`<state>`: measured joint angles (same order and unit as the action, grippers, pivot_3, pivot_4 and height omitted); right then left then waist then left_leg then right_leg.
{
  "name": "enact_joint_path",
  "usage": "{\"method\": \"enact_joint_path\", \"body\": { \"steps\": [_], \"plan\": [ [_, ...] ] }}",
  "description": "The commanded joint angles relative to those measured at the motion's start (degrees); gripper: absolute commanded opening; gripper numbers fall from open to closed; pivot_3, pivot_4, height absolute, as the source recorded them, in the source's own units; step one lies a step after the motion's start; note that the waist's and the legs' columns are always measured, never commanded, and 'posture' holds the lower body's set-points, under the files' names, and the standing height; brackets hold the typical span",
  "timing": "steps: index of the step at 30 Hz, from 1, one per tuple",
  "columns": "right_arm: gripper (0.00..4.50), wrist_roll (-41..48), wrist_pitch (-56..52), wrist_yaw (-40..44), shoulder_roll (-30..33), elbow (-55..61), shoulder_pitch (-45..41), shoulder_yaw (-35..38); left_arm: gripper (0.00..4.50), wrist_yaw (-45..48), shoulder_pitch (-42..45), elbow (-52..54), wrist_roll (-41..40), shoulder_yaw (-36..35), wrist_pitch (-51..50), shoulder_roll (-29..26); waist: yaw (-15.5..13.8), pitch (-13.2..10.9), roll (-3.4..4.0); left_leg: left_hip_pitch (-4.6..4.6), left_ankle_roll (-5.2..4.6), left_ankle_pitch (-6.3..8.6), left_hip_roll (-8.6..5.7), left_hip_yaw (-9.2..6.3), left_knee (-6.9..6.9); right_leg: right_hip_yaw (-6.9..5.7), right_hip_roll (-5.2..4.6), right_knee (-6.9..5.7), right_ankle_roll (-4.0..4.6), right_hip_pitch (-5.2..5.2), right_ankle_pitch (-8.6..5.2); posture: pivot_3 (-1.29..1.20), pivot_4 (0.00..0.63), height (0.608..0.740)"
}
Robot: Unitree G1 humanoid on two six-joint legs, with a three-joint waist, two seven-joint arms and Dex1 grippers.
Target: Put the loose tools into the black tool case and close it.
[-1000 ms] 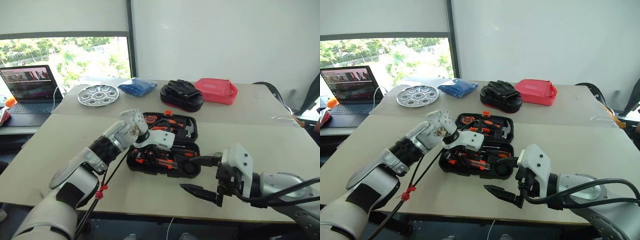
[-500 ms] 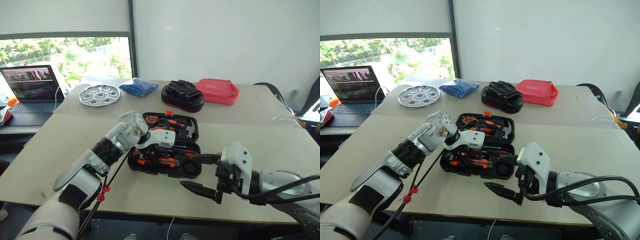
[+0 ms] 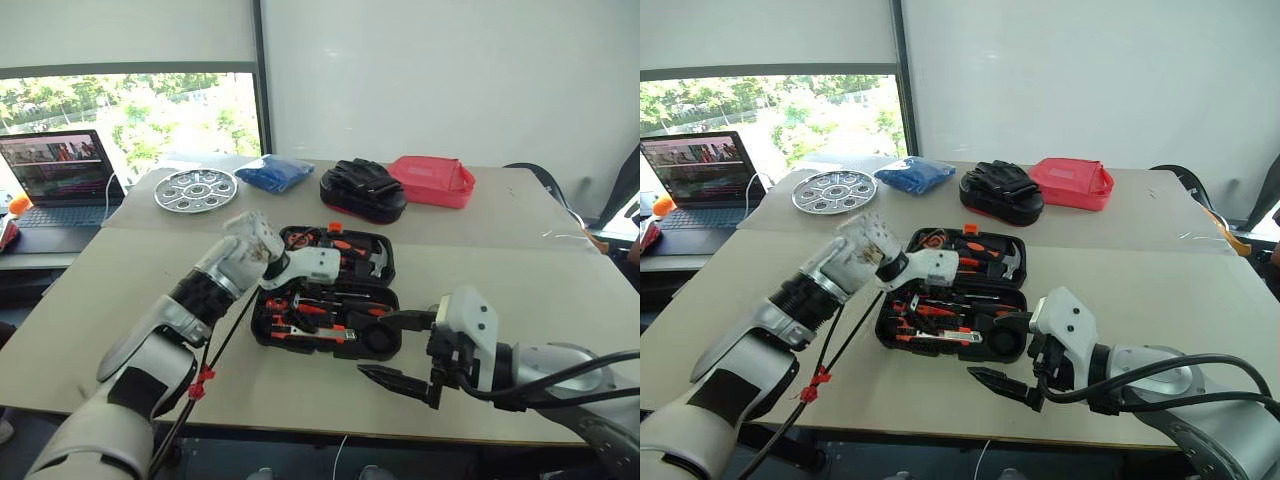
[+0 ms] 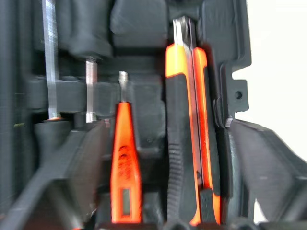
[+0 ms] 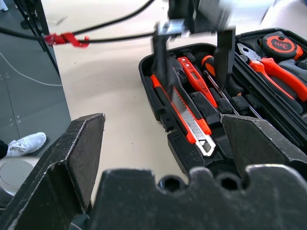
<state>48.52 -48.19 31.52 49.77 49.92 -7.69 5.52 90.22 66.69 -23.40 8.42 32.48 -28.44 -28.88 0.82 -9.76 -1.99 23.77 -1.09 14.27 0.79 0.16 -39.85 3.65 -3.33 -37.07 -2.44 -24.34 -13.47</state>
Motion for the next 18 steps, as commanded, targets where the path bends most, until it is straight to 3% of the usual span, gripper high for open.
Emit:
{"method": "enact_joint_path", "body": {
  "steps": [1,8,18],
  "plan": [
    [4.5,-0.7,1.9,0.8,-0.4,0.2,0.2,0.7,2.5,0.2,0.7,-0.6,-1.9,-2.7,4.5,-0.4,0.0,0.0,0.01,-0.02,0.0,0.0,0.0,0.0,0.0,0.0,-0.01,0.0,0.0,0.02,0.0,0.0,0.15,0.74],
    [4.5,-1.0,1.8,1.2,-0.3,0.2,0.2,1.1,0.09,-0.5,-3.2,0.4,-1.1,-2.2,10.2,-1.7,0.0,0.0,0.01,-0.01,0.0,0.0,0.0,0.0,0.0,0.0,0.0,-0.01,0.0,0.01,0.0,0.0,0.15,0.74],
    [4.5,-0.6,1.5,0.9,-0.2,0.6,0.8,1.5,0.09,0.9,-5.3,1.5,-0.8,-1.4,10.9,-1.4,-0.1,0.0,0.01,-0.01,0.0,0.0,-0.02,0.0,-0.02,0.0,-0.02,-0.01,-0.01,0.03,0.01,0.0,0.15,0.74]
  ]
}}
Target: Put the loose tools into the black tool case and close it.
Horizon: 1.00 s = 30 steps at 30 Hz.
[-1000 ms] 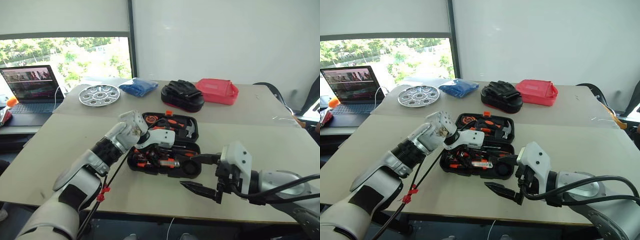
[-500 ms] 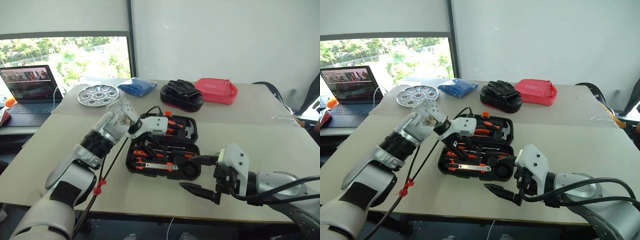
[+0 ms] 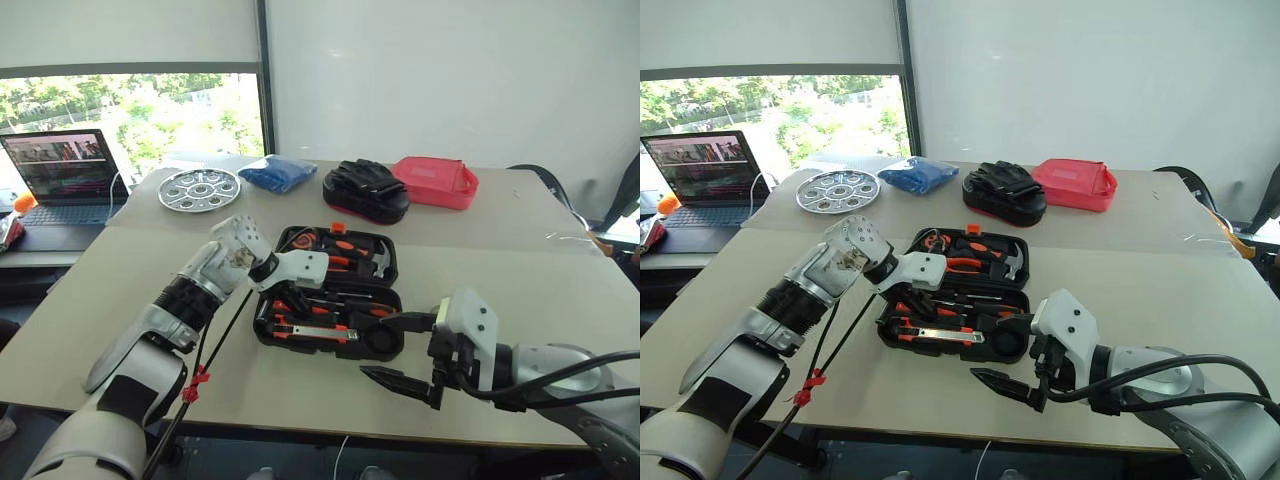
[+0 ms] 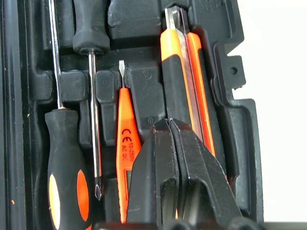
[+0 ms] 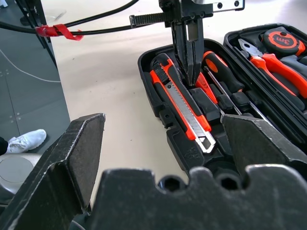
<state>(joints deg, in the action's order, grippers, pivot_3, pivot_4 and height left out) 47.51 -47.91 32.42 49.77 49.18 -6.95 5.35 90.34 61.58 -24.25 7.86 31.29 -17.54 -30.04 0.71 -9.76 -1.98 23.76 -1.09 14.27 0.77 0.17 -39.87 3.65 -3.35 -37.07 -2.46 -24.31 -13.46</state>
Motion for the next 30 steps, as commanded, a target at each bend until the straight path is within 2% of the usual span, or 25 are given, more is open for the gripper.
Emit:
{"method": "enact_joint_path", "body": {
  "steps": [1,13,17,25,30],
  "plan": [
    [4.5,0.4,1.2,0.0,-0.2,1.3,0.0,1.7,0.09,1.0,-0.3,2.5,-0.1,-0.2,0.0,-0.2,0.0,0.0,0.0,0.0,0.0,0.0,0.0,0.0,0.0,0.0,0.0,0.0,0.0,0.0,0.0,0.0,0.15,0.74],
    [4.5,0.5,1.1,-0.3,-0.2,1.4,0.4,1.9,0.09,0.4,2.9,0.4,0.2,-1.4,0.1,0.1,0.0,0.0,0.0,0.0,0.0,0.0,0.0,0.0,-0.01,0.0,0.01,-0.01,0.0,0.0,0.0,0.0,0.15,0.74],
    [4.5,0.4,1.2,-0.2,-0.1,1.2,0.2,1.9,0.09,2.1,1.6,2.5,-0.9,1.1,1.7,-2.5,0.1,0.0,0.0,0.0,0.0,0.0,0.0,0.0,0.0,0.0,0.01,0.0,0.0,0.0,0.0,0.0,0.15,0.74],
    [4.5,0.6,0.9,-0.5,-0.1,1.4,0.1,1.8,0.09,2.2,-0.2,5.8,-1.8,1.7,-0.2,-2.9,0.0,0.0,0.0,0.0,0.0,0.0,0.01,-0.01,-0.02,0.0,0.01,-0.03,0.0,0.0,0.0,0.0,0.15,0.74],
    [4.5,0.7,0.7,-0.9,-0.3,1.4,-0.3,1.6,0.09,-2.6,-1.9,3.4,3.3,3.2,5.3,-1.6,0.0,0.0,0.0,-0.01,0.0,0.0,0.01,-0.01,-0.02,0.0,0.01,-0.03,0.0,0.0,0.0,0.0,0.15,0.74]
  ]
}}
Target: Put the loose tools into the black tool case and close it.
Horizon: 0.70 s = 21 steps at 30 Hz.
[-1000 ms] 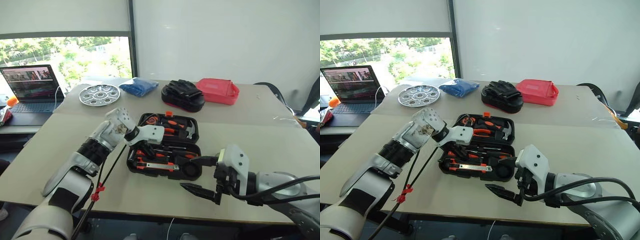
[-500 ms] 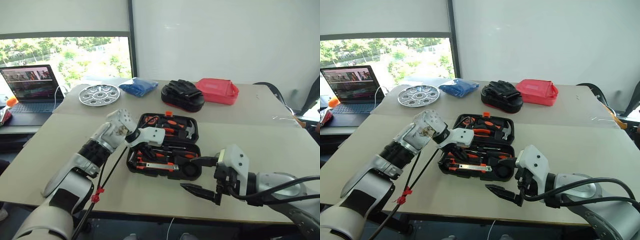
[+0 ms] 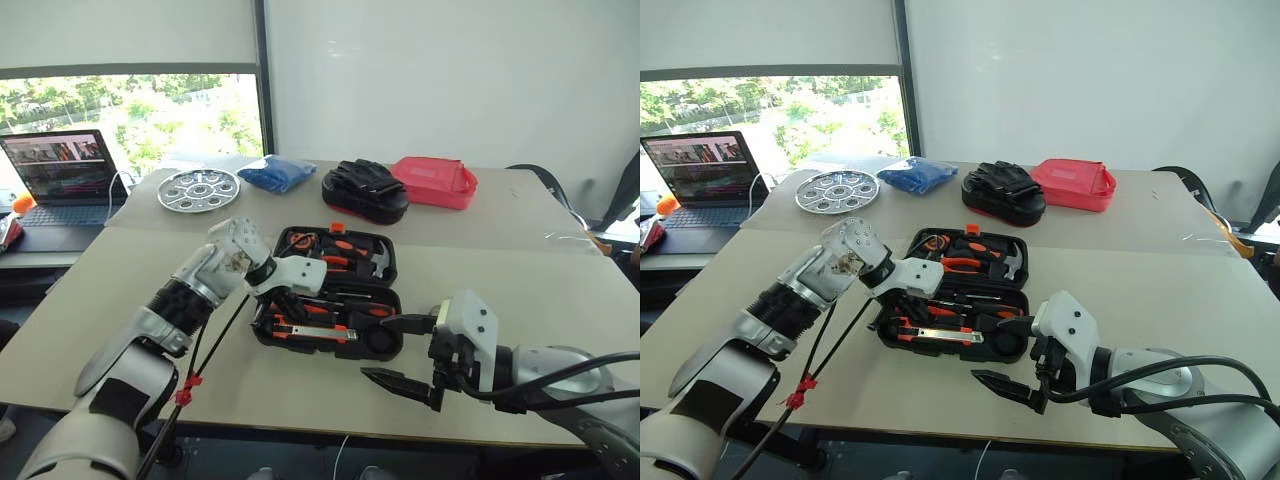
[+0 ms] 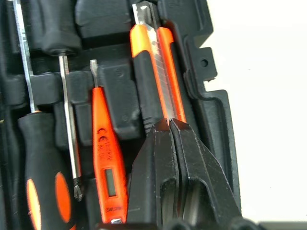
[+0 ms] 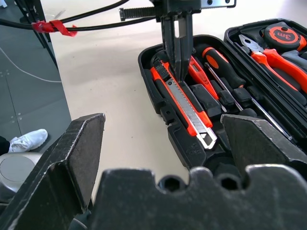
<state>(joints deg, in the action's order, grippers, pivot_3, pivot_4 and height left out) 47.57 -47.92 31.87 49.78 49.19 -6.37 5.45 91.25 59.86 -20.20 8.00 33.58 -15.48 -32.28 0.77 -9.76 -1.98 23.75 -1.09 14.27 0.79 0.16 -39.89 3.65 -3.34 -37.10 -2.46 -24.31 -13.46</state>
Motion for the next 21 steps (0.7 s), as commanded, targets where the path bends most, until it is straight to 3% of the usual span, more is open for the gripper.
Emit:
{"method": "enact_joint_path", "body": {
  "steps": [1,6,12,17,21],
  "plan": [
    [4.5,0.7,0.7,-0.5,-0.3,1.4,-1.0,1.5,0.09,-4.4,-0.3,-1.4,3.9,1.1,4.2,0.9,-0.2,0.0,0.01,0.0,0.0,0.0,0.0,0.01,0.0,0.0,0.0,0.0,0.0,0.01,0.0,0.0,0.15,0.74],
    [4.5,1.2,0.5,-0.8,-0.2,1.5,-1.0,1.6,0.09,-7.2,-0.7,-6.3,5.9,2.0,7.0,3.2,-0.7,0.0,0.03,-0.25,0.0,-0.02,-0.02,0.04,-0.15,0.0,-0.01,-0.01,-0.04,0.31,0.06,0.0,0.15,0.74],
    [4.5,1.8,0.5,-0.8,0.1,1.7,-0.6,1.8,0.09,-3.9,-0.6,-5.6,3.2,-0.1,4.1,3.6,-0.8,0.1,0.07,-0.94,-0.03,-0.04,0.01,0.06,-0.14,0.02,0.0,0.13,-0.49,1.1,-0.21,0.0,0.15,0.74],
    [4.5,1.8,0.6,-0.5,0.4,1.8,-0.2,2.1,0.09,1.3,1.0,-0.8,-3.7,-2.6,-4.2,1.5,-0.2,0.1,0.07,-0.65,-0.04,-0.04,0.02,0.03,-0.08,0.02,0.02,0.1,-0.17,0.76,-0.07,0.0,0.15,0.74],
    [4.5,1.4,0.7,-0.4,0.3,1.3,-0.6,1.5,0.09,0.5,3.1,-3.6,-3.2,-3.2,-3.9,1.9,-0.1,0.1,0.06,0.03,-0.06,-0.03,-0.02,-0.12,-0.04,0.07,0.02,-0.05,-0.04,-0.01,-0.01,0.0,0.15,0.74]
  ]
}}
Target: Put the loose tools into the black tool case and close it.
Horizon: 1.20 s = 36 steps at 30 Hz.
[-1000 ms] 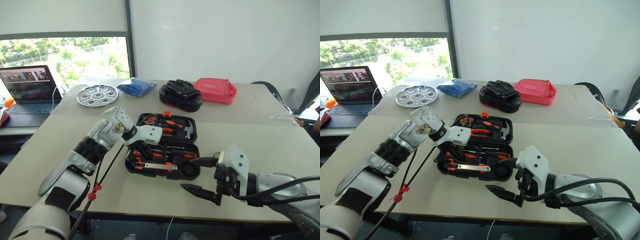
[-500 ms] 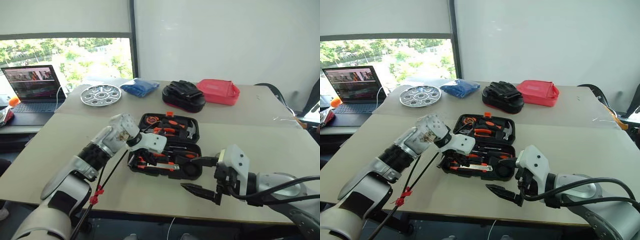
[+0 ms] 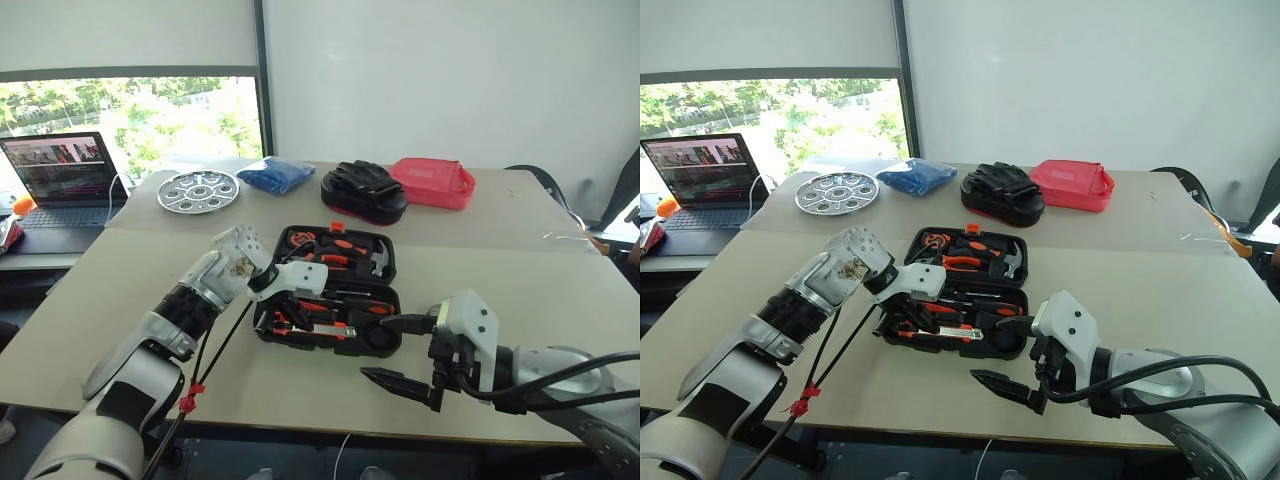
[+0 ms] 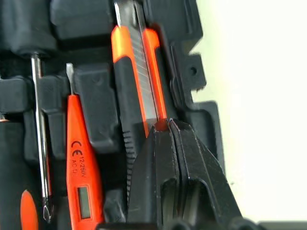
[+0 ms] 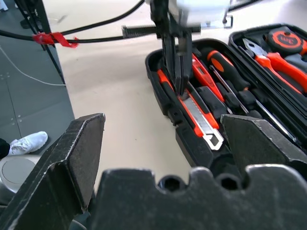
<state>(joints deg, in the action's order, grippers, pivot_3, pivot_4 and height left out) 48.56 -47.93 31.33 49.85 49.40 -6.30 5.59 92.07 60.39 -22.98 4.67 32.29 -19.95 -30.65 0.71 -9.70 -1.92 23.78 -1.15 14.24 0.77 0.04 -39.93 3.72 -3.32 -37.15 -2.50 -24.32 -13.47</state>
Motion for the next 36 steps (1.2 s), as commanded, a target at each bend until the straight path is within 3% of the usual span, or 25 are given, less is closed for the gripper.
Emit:
{"method": "enact_joint_path", "body": {
  "steps": [1,12,20,36],
  "plan": [
    [4.5,0.4,0.7,0.2,0.1,1.0,-0.8,1.3,0.09,-0.9,2.8,-1.8,0.6,-1.7,1.4,0.5,0.0,0.0,0.0,0.0,-0.01,0.01,0.0,0.0,0.0,0.0,0.0,0.02,0.0,0.0,0.0,0.0,0.15,0.74],
    [4.5,0.3,0.5,-0.1,-0.2,0.9,-1.1,0.6,0.09,-5.7,2.8,-8.3,4.5,-0.3,8.7,3.6,-0.6,0.0,0.0,-0.09,-0.02,0.01,-0.05,0.13,-0.07,0.0,-0.04,0.06,-0.06,0.19,0.02,0.0,0.15,0.74],
    [4.5,1.2,0.2,-0.6,-0.5,0.8,-1.5,0.9,0.09,-3.9,-0.9,-4.3,5.9,1.1,10.1,2.9,-0.6,0.0,0.02,-0.09,-0.02,0.01,-0.05,0.13,-0.07,0.0,-0.03,0.06,-0.06,0.19,0.02,0.0,0.15,0.74],
    [4.5,0.2,0.6,0.3,0.1,-0.3,-0.9,0.8,0.09,-9.3,-4.9,-4.6,8.7,0.1,17.6,5.4,-1.3,0.2,0.18,-0.33,-0.03,0.02,-0.07,0.15,-0.05,0.01,-0.06,0.11,-0.08,0.45,0.01,0.0,0.15,0.74]
  ]
}}
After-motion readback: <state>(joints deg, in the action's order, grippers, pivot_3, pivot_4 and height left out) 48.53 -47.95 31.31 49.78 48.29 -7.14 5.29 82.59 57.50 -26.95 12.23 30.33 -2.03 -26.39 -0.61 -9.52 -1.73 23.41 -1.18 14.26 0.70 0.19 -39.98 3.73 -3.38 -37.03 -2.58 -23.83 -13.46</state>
